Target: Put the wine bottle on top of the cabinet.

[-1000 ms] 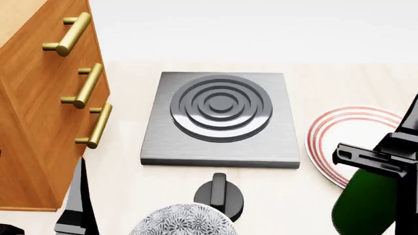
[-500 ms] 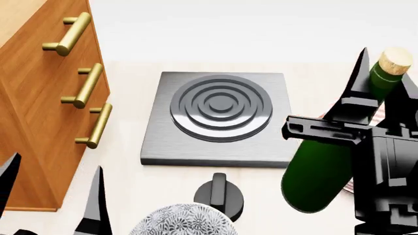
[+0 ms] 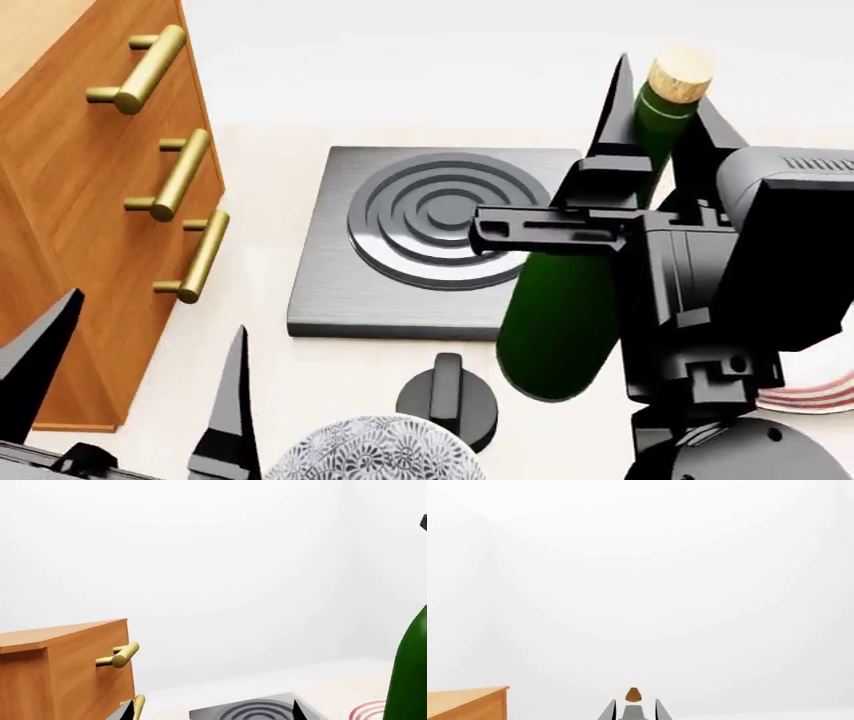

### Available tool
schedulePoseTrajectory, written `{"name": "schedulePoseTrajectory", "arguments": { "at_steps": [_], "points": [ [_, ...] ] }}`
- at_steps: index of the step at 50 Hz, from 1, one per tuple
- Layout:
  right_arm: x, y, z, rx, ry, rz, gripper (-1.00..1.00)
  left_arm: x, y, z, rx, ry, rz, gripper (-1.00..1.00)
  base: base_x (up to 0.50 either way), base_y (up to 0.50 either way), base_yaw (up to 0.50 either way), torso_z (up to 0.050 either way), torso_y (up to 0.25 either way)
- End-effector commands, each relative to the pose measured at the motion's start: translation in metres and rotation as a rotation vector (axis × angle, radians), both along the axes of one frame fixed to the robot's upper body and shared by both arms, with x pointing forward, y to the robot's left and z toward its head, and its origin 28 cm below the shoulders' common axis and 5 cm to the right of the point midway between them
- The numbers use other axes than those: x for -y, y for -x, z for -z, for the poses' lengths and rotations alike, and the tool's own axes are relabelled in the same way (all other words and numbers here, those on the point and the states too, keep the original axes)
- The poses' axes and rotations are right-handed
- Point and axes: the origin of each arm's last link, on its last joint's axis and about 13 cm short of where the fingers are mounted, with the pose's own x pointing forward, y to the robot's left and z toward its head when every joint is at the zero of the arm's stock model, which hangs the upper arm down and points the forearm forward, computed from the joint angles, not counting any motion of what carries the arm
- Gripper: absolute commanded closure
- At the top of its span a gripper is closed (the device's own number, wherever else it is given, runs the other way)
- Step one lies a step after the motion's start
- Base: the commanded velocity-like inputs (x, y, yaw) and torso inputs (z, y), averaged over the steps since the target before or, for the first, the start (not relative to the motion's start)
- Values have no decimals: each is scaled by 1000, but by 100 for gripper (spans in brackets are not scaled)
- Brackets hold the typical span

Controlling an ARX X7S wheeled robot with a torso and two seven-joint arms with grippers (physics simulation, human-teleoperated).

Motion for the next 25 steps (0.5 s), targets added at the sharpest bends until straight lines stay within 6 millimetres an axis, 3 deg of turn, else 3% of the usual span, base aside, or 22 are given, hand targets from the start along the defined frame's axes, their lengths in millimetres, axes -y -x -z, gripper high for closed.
{"name": "schedulePoseTrajectory", "arguments": {
  "at_steps": [1, 11, 25],
  "points": [
    [-6, -3, -9, 35, 2, -9, 100, 13, -10, -6, 6, -75, 87, -100, 0, 0, 0, 0, 0],
    [-8, -4, -12, 45, -5, -14, 100, 35, -21, -5, -156, -258, 371, -100, 0, 0, 0, 0, 0],
    [-18, 1, -13, 64, 12, -39, 100, 52, -43, 3, -220, -279, 462, -100, 0, 0, 0, 0, 1]
  ]
}}
